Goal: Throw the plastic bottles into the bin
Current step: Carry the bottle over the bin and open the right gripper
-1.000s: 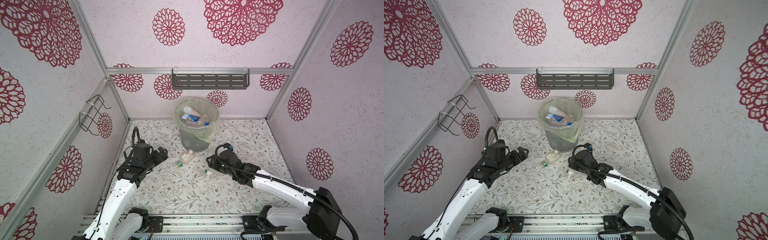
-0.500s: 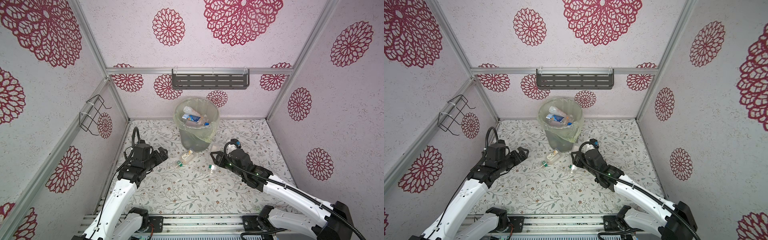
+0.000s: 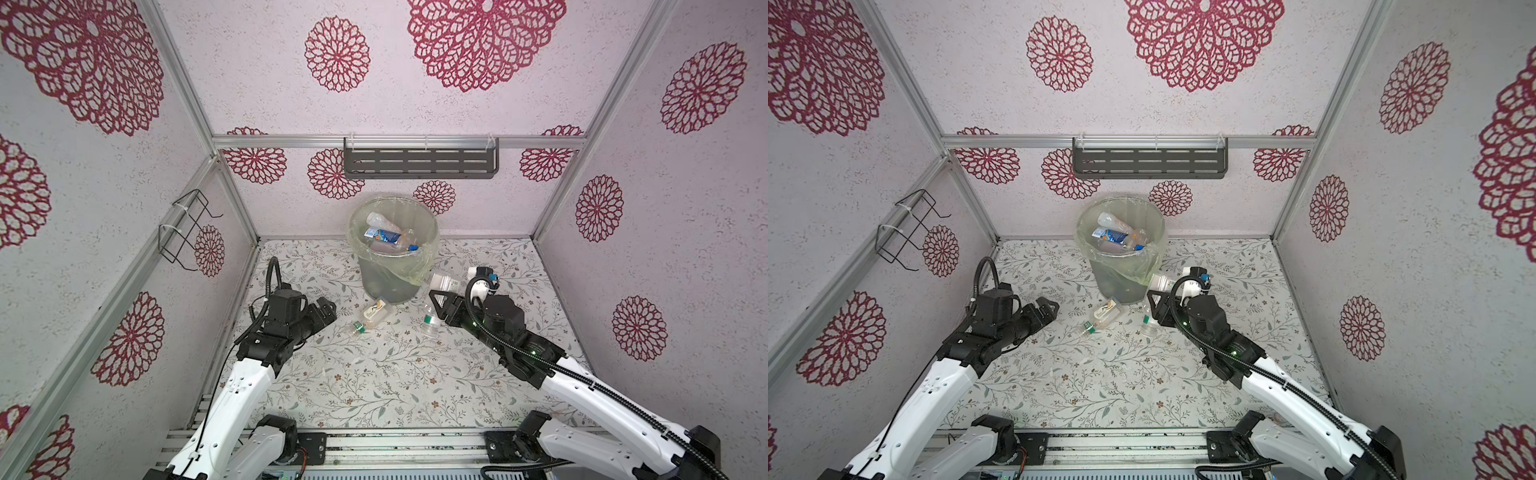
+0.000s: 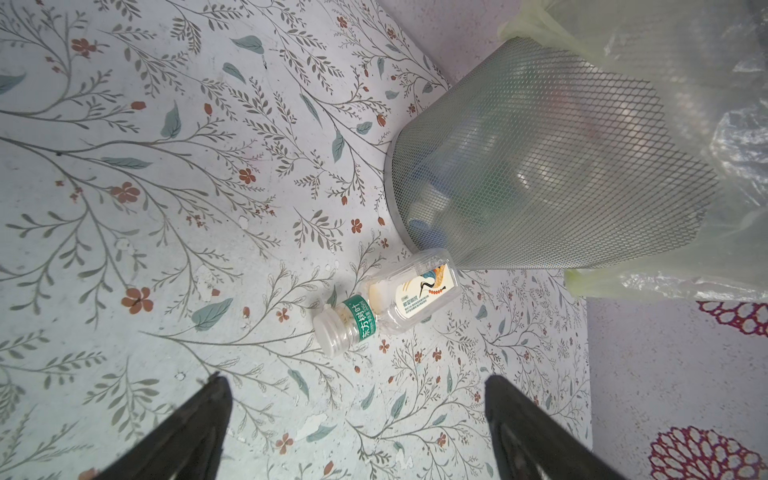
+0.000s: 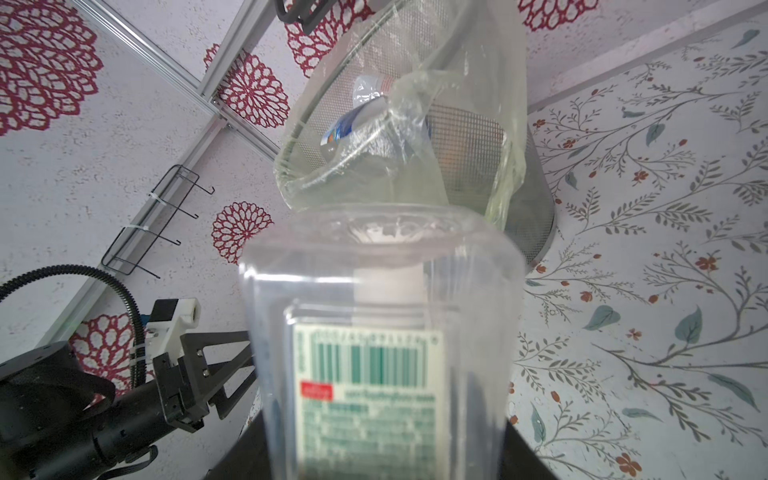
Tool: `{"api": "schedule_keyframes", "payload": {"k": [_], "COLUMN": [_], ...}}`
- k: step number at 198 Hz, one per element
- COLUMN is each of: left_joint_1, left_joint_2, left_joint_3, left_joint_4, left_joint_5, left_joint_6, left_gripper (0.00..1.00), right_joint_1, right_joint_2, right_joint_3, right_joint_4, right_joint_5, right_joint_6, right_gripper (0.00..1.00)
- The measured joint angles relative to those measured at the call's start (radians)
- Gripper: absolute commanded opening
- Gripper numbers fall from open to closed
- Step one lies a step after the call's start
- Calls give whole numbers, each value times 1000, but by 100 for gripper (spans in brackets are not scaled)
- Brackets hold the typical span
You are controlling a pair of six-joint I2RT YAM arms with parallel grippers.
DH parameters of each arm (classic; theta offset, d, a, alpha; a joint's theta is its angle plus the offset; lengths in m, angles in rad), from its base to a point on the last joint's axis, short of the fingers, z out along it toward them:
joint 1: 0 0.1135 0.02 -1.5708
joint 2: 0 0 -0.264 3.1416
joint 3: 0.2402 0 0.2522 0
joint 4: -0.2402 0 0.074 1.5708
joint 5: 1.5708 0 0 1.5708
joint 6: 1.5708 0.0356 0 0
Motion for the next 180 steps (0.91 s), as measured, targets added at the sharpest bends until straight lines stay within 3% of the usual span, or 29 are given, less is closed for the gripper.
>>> {"api": "schedule_keyframes", "payload": {"k": [77, 145, 180], "left_joint_1": [0, 0, 0], "left_joint_2": [0, 13, 24], "left_joint_3": [0, -9, -16], "left_joint_4": [14, 23, 26], "left_joint_5": [2, 1, 1], "left_joint_6": [0, 1, 0], "left_gripper": [97, 97, 97], "right_joint_1": [-85, -92, -94], "right_joint_2": [20, -137, -78], "right_joint_3": [61, 6, 93], "right_joint_4": [37, -64, -108], "right_joint_5": [-63, -11, 4], "right_joint_6": [-48, -90, -129], "right_gripper": [49, 50, 50]}}
